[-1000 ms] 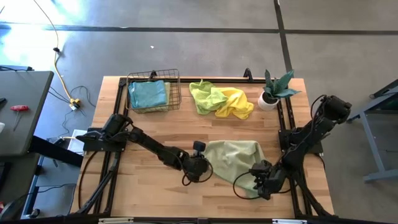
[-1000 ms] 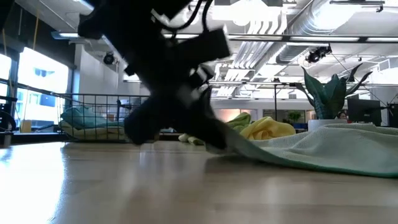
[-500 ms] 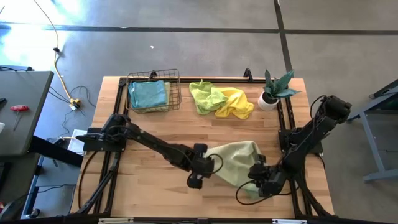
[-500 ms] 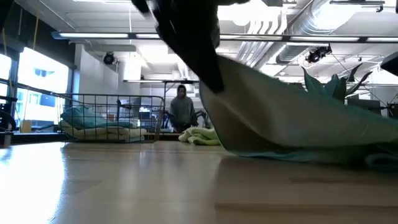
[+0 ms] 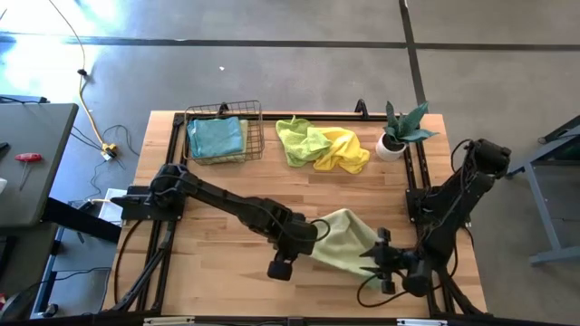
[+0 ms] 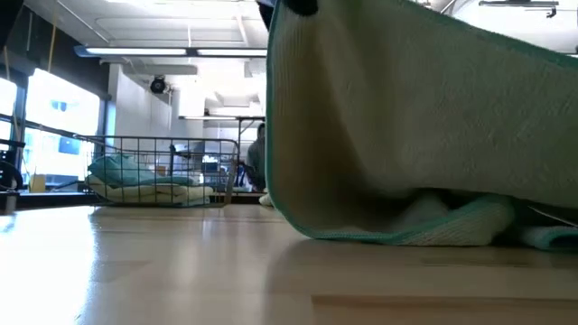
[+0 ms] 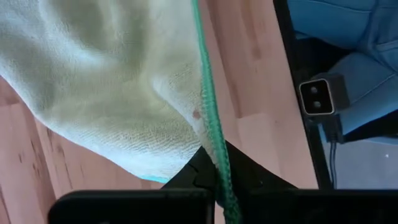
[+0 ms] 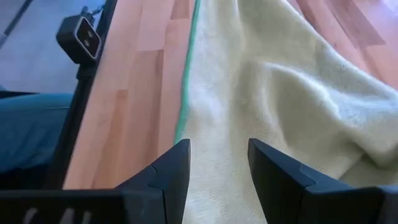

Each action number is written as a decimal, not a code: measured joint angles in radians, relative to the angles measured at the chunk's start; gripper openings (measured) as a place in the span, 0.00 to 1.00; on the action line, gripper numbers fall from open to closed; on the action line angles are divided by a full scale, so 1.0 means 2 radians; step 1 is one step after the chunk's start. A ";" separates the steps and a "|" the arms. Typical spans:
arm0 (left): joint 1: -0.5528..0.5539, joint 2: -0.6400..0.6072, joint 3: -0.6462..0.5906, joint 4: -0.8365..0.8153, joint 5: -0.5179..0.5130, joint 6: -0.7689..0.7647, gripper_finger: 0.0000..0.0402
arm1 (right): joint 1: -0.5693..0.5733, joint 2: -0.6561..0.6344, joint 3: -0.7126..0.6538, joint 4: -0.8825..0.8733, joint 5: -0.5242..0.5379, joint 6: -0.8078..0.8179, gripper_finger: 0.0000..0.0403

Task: Fold microfiber towels
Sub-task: Fold the green towel

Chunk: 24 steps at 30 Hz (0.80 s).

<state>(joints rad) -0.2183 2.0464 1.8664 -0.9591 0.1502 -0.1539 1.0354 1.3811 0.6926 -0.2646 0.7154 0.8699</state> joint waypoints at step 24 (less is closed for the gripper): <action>0.062 0.000 0.037 -0.053 0.120 -0.013 0.00 | 0.037 0.095 0.000 0.060 -0.021 0.102 0.38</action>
<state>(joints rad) -0.0938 2.0468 1.9411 -1.0658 0.3910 -0.1802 1.1088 1.5711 0.6926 -0.1445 0.6741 1.0739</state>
